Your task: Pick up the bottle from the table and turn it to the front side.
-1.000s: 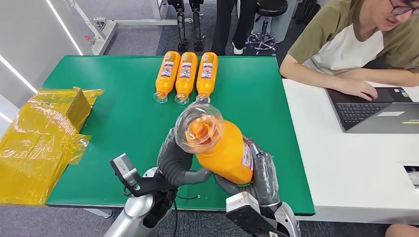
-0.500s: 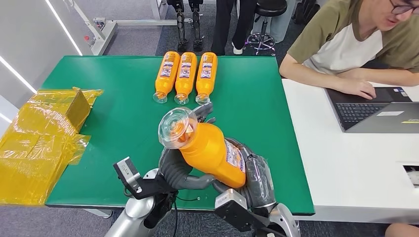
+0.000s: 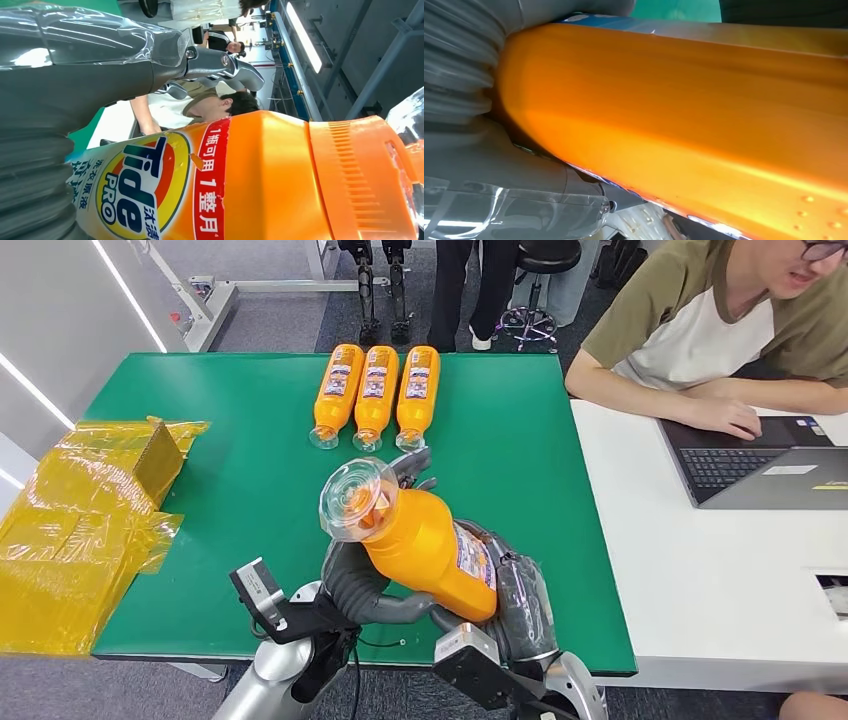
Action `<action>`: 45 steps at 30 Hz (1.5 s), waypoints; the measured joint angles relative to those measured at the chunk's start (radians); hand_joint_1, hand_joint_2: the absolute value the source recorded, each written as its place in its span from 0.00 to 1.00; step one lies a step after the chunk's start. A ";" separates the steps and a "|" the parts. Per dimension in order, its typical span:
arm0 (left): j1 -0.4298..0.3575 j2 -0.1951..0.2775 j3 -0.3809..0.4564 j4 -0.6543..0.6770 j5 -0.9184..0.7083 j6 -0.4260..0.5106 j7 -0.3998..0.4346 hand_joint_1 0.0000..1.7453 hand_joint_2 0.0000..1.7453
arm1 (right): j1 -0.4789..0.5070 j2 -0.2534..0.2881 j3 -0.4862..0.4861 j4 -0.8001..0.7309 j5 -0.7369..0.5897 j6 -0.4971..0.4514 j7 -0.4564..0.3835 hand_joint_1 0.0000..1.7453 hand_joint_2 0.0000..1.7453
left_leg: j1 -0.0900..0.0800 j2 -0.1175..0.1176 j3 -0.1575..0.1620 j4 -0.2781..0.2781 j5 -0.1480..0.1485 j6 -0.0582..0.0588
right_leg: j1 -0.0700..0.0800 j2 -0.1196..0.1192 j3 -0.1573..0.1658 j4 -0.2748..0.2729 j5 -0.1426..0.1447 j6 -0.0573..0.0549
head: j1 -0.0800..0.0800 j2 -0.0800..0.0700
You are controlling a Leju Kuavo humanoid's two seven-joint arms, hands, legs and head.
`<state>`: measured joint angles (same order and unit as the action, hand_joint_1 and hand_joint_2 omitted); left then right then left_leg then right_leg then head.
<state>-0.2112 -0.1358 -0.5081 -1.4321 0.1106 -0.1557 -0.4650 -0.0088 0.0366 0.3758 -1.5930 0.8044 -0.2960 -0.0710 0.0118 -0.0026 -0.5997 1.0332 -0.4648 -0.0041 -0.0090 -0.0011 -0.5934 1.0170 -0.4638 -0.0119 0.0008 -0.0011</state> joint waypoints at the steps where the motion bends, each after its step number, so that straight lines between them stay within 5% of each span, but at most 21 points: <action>1: 0.000 0.000 0.000 0.000 0.000 0.000 0.000 0.00 1.00 | 0.000 0.000 0.000 0.000 0.000 0.000 0.000 1.00 1.00 | 0.000 0.000 0.000 0.000 0.000 0.000 | 0.000 0.000 0.000 0.000 0.000 0.000 | 0.000 0.000; 10: 0.000 0.000 0.001 0.000 -0.007 0.004 0.000 0.00 1.00 | 0.002 -0.002 -0.001 0.000 0.032 0.003 0.031 1.00 1.00 | 0.000 0.000 0.000 0.000 0.000 0.000 | 0.000 0.000 0.000 0.000 0.000 0.000 | 0.000 0.000; 15: 0.013 0.000 0.037 -0.004 -0.046 0.019 0.017 0.00 1.00 | 0.036 -0.032 -0.039 0.009 0.371 0.000 0.208 1.00 1.00 | 0.000 -0.001 -0.001 0.000 0.000 0.000 | 0.000 -0.001 0.000 0.000 0.000 0.000 | 0.000 0.000; 45: 0.048 -0.014 0.075 -0.010 -0.079 0.015 0.024 0.00 1.00 | 0.043 -0.032 -0.076 0.015 0.483 0.029 0.188 1.00 1.00 | 0.000 0.001 0.000 0.000 0.000 0.000 | 0.000 0.000 0.000 0.000 0.000 0.000 | 0.000 0.000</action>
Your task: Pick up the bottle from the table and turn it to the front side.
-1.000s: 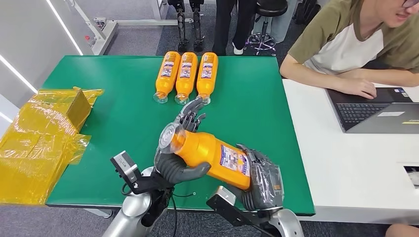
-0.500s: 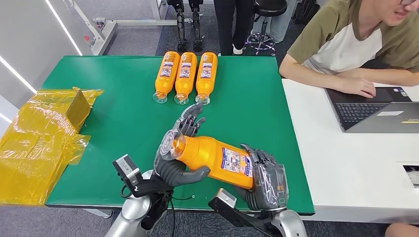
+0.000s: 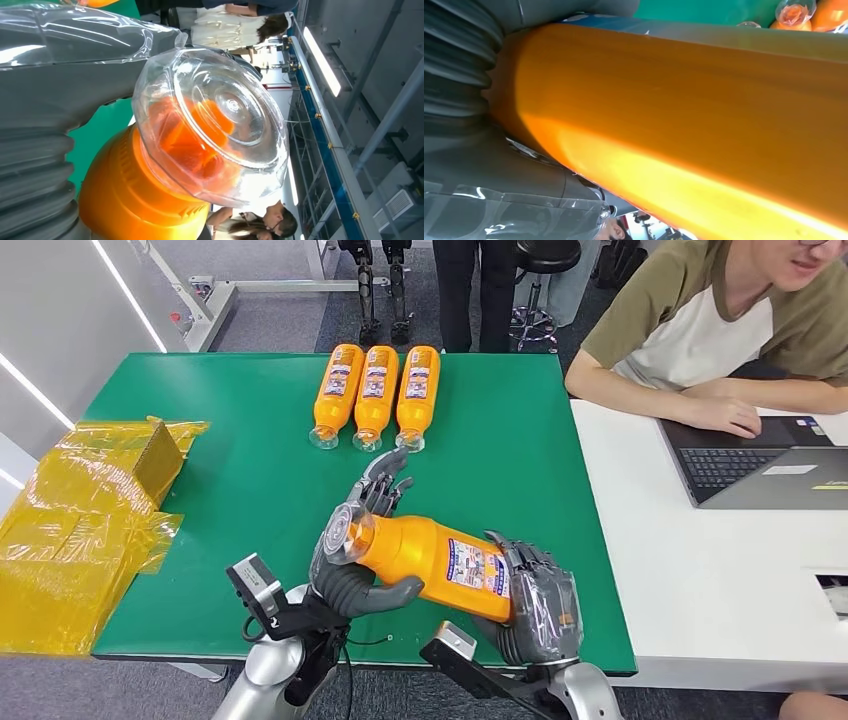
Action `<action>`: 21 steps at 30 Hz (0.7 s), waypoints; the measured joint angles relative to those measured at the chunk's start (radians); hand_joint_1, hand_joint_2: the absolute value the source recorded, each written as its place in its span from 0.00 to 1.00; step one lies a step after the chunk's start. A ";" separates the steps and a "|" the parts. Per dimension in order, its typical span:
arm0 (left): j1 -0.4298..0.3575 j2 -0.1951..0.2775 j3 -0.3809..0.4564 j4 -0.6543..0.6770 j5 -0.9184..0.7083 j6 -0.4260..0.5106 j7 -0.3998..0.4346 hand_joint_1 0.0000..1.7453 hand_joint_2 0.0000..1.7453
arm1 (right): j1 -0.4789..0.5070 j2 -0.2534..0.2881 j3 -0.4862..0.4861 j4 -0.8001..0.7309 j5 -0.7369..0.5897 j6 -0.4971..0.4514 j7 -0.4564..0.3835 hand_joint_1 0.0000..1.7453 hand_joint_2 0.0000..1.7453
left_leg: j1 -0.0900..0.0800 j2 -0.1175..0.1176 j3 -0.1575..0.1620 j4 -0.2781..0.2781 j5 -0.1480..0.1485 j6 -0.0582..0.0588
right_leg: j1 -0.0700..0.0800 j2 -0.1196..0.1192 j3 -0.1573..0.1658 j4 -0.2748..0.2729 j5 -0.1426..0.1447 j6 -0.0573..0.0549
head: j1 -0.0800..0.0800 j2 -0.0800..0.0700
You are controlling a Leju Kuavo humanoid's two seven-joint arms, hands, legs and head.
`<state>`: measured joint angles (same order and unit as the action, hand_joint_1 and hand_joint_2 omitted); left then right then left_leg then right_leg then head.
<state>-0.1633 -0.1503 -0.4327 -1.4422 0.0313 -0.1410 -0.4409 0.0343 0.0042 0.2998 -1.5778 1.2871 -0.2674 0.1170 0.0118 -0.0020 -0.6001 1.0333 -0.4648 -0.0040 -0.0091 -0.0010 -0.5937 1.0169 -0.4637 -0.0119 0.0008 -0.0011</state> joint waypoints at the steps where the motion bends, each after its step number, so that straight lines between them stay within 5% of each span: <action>1: 0.000 0.000 0.000 -0.001 0.000 0.000 0.001 0.00 1.00 | 0.000 0.001 0.000 0.000 0.000 0.001 -0.001 1.00 1.00 | 0.000 0.000 0.000 0.000 0.000 0.000 | 0.000 0.000 0.000 0.000 0.000 0.000 | 0.000 0.000; 21: 0.000 0.000 0.004 -0.002 0.000 0.000 0.007 0.00 1.00 | -0.004 0.002 0.000 0.002 0.001 0.006 -0.003 1.00 1.00 | 0.000 0.000 0.000 0.000 0.000 0.000 | 0.000 0.000 0.000 0.000 0.000 0.000 | 0.000 0.000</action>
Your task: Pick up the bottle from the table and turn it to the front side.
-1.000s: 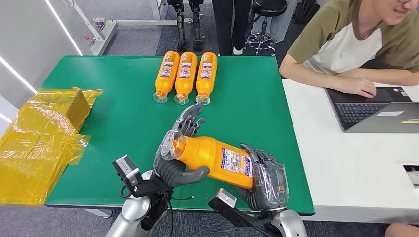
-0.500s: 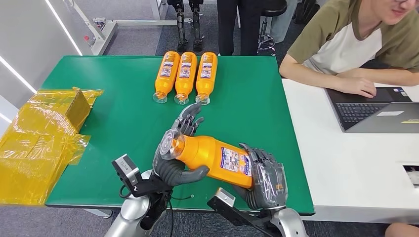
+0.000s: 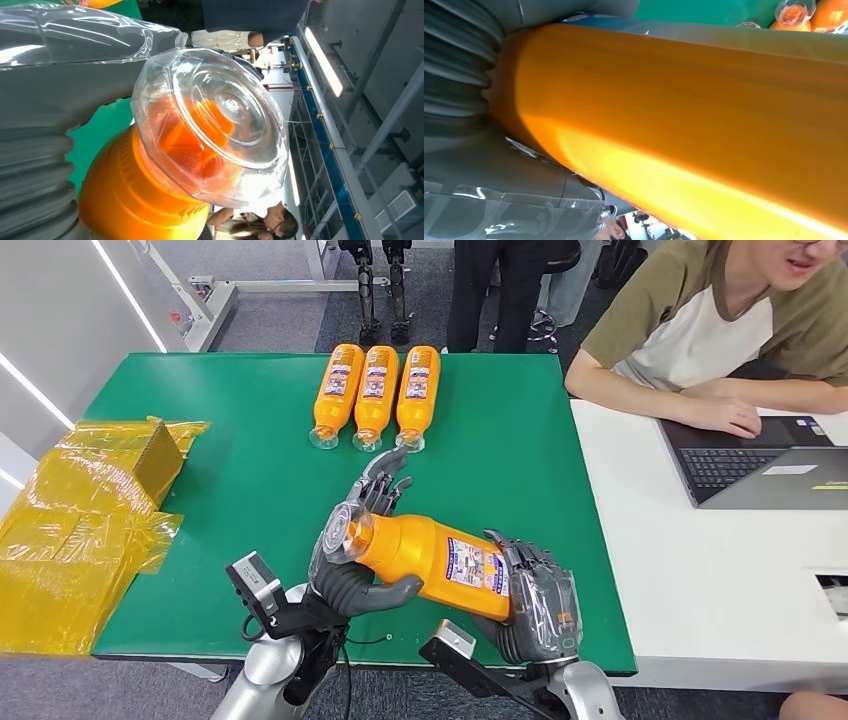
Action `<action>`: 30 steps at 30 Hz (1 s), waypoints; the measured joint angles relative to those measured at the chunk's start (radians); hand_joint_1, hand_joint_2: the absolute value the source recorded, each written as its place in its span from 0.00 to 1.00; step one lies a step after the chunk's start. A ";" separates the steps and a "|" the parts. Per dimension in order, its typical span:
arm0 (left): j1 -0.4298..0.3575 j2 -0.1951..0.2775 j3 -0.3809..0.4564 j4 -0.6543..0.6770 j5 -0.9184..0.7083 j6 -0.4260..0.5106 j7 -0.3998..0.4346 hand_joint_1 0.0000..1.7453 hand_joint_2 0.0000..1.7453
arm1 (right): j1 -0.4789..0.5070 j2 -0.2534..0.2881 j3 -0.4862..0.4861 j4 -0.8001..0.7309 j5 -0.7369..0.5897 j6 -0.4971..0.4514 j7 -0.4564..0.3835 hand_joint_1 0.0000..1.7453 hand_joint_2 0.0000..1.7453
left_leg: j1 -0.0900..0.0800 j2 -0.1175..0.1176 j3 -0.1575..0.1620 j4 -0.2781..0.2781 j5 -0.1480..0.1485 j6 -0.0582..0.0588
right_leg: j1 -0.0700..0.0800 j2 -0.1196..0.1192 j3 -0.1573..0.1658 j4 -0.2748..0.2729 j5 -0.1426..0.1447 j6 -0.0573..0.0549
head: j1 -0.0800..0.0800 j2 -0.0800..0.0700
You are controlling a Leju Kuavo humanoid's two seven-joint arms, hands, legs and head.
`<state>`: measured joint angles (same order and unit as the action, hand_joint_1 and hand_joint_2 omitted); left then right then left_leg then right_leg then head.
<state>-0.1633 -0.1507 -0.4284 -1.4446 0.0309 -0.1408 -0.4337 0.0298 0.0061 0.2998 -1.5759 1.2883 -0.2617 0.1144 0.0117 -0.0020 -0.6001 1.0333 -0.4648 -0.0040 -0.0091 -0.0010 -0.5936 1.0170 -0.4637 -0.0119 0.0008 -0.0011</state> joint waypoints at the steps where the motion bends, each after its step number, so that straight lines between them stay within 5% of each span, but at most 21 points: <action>1: 0.000 0.000 0.000 0.000 0.000 0.000 0.000 0.00 1.00 | 0.000 0.000 0.000 0.000 0.000 0.000 0.000 1.00 1.00 | 0.000 0.000 0.000 0.000 0.000 0.000 | 0.000 0.000 0.000 0.000 0.000 0.000 | 0.000 0.000; 30: 0.024 -0.023 0.020 -0.030 0.067 -0.004 -0.005 0.00 1.00 | 0.004 0.014 0.006 0.001 0.031 0.023 -0.025 1.00 1.00 | 0.000 0.000 0.000 0.000 0.000 0.000 | 0.000 0.000 0.000 0.000 0.000 0.000 | 0.000 0.000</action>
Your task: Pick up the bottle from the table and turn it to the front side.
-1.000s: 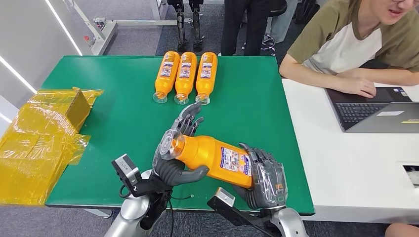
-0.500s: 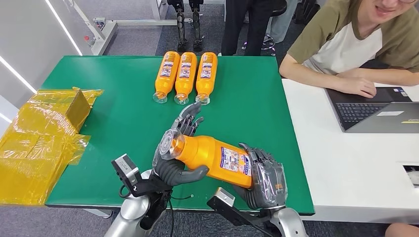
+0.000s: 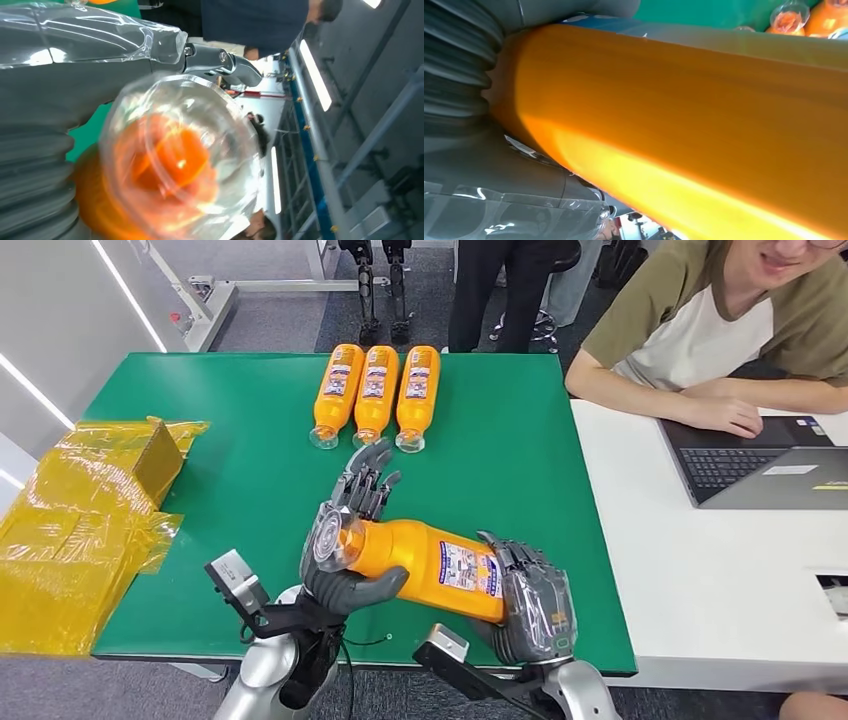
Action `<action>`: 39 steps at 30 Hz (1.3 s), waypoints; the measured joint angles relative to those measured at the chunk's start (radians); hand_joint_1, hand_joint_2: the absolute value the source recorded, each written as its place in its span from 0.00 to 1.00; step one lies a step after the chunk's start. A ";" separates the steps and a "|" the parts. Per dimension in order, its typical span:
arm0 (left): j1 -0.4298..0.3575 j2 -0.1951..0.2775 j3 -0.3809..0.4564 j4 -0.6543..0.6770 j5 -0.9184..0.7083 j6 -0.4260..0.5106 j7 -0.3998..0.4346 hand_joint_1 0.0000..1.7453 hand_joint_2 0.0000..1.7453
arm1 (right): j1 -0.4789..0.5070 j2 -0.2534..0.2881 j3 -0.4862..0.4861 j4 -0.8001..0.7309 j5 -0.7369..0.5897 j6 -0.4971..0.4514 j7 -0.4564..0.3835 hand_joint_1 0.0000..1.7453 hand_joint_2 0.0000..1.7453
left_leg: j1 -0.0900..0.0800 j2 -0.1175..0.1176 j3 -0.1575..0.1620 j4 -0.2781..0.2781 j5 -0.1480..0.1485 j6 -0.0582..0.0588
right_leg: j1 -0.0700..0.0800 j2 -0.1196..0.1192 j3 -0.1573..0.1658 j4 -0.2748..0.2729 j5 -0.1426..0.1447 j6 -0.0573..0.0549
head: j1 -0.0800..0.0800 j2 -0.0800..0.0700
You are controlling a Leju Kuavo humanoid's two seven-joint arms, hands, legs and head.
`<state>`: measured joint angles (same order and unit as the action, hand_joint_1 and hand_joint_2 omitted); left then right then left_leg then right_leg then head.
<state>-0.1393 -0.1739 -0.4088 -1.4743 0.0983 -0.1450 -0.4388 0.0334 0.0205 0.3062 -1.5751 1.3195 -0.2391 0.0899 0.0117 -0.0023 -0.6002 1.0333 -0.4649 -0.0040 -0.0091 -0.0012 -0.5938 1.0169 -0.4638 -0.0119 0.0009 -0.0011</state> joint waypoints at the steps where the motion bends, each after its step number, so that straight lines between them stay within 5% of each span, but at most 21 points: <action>1: 0.002 -0.002 0.002 -0.005 0.003 0.001 0.000 0.26 1.00 | 0.001 0.002 0.001 -0.001 0.002 0.001 0.000 1.00 1.00 | 0.000 0.000 0.000 0.000 0.000 0.000 | 0.000 0.000 0.000 0.000 0.000 0.000 | 0.000 0.000; 4: 0.007 -0.005 0.006 -0.016 0.001 0.007 -0.009 0.97 1.00 | 0.003 0.007 0.002 -0.002 0.003 0.002 -0.001 1.00 1.00 | 0.000 0.000 0.000 0.000 0.000 0.000 | 0.000 0.000 0.000 0.000 0.000 0.000 | 0.000 0.000; 9: 0.010 -0.010 0.019 -0.041 -0.003 0.013 -0.019 1.00 1.00 | 0.005 0.009 -0.003 -0.002 0.003 0.003 -0.005 1.00 1.00 | 0.000 0.000 0.000 0.000 0.000 0.000 | 0.000 0.000 0.000 0.000 0.000 0.000 | 0.000 0.000; 13: 0.012 -0.010 0.023 -0.052 -0.006 0.015 -0.022 0.00 1.00 | 0.006 0.010 -0.004 -0.002 0.002 0.002 -0.007 1.00 1.00 | 0.000 0.000 0.000 0.000 0.000 0.000 | 0.000 0.000 0.000 0.000 0.000 0.000 | 0.000 0.000; 15: 0.012 -0.010 0.025 -0.055 -0.003 0.020 -0.020 0.00 1.00 | 0.007 0.010 -0.004 -0.002 0.001 0.001 -0.011 1.00 1.00 | 0.000 0.000 0.000 0.000 0.000 0.000 | 0.000 0.000 0.000 0.000 0.000 0.000 | 0.000 0.000; 18: 0.013 -0.010 0.027 -0.058 0.000 0.023 -0.016 0.01 1.00 | 0.008 0.011 -0.004 -0.002 0.000 0.000 -0.016 1.00 1.00 | 0.000 0.000 0.000 0.000 0.000 0.000 | 0.000 0.000 0.000 0.000 0.000 0.000 | 0.000 0.000; 22: 0.013 -0.010 0.029 -0.060 -0.003 0.023 -0.016 1.00 1.00 | 0.008 0.011 -0.003 -0.002 -0.003 0.000 -0.018 1.00 1.00 | 0.000 0.000 0.000 0.000 0.000 0.000 | 0.000 0.000 0.000 0.000 0.000 0.000 | 0.000 0.000; 39: 0.027 -0.010 0.039 -0.071 -0.012 0.022 -0.024 1.00 1.00 | 0.005 0.014 -0.003 -0.002 -0.013 0.000 -0.021 1.00 1.00 | 0.000 0.000 0.000 0.000 0.000 0.000 | 0.000 0.000 0.000 0.000 0.000 0.000 | 0.000 0.000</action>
<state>-0.1122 -0.1839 -0.3698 -1.5450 0.0859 -0.1225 -0.4632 0.0379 0.0350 0.3037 -1.5766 1.3063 -0.2390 0.0687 0.0118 -0.0023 -0.6003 1.0333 -0.4648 -0.0040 -0.0091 -0.0012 -0.5936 1.0169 -0.4637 -0.0119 0.0008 -0.0011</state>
